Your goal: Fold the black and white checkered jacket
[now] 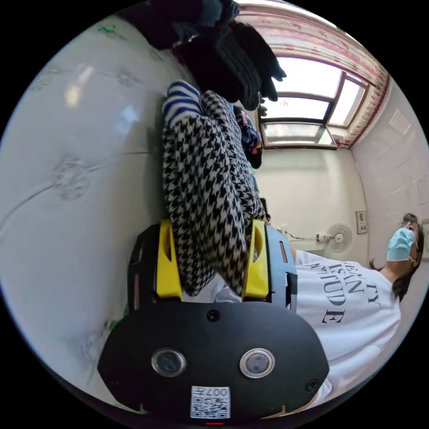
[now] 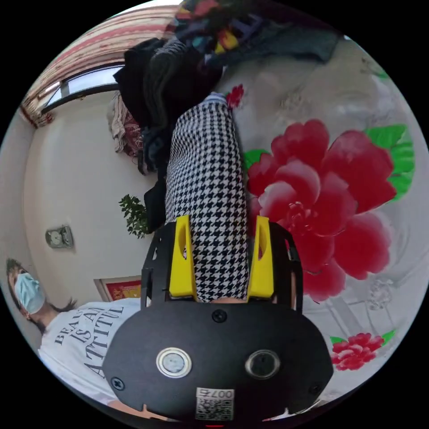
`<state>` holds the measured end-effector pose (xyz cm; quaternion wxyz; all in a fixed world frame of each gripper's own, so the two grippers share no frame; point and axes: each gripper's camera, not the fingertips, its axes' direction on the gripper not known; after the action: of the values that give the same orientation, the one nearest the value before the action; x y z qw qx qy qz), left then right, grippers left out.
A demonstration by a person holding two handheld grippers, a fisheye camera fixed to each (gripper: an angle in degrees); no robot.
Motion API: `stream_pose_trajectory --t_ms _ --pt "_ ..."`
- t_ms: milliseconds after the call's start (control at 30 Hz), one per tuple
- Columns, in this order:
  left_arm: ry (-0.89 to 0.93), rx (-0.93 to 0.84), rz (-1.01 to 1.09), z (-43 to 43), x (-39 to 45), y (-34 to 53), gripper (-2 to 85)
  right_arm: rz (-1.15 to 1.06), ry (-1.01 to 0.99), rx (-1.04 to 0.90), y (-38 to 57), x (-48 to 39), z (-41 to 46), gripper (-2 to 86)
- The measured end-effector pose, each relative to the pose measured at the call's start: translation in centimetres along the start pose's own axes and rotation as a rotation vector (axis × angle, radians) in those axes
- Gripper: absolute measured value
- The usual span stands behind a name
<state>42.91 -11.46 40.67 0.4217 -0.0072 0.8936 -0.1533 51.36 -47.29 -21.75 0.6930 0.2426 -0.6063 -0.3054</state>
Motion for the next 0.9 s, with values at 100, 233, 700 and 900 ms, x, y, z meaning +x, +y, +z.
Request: stream_pose_trajectory --t_ms 100,233,700,900 --pt "0.019 -0.085 0.038 2.0 0.2 -1.6 15.0 0.079 -0.201 -0.010 0.4 2.4 2.3 10.0" --pt "-0.048 -0.090 0.147 1.4 4.4 -1.8 11.8 -0.040 -0.200 0.026 0.9 -1.5 0.1 7.4" --pt "0.000 0.022 0.612 11.7 29.4 -23.5 13.1 -0.518 -0.214 0.544 -11.4 -22.7 -25.8 7.2" --pt "-0.440 -0.157 0.329 26.8 19.2 -33.0 16.7 -0.150 0.231 0.538 -24.2 -11.6 -21.6 9.3"
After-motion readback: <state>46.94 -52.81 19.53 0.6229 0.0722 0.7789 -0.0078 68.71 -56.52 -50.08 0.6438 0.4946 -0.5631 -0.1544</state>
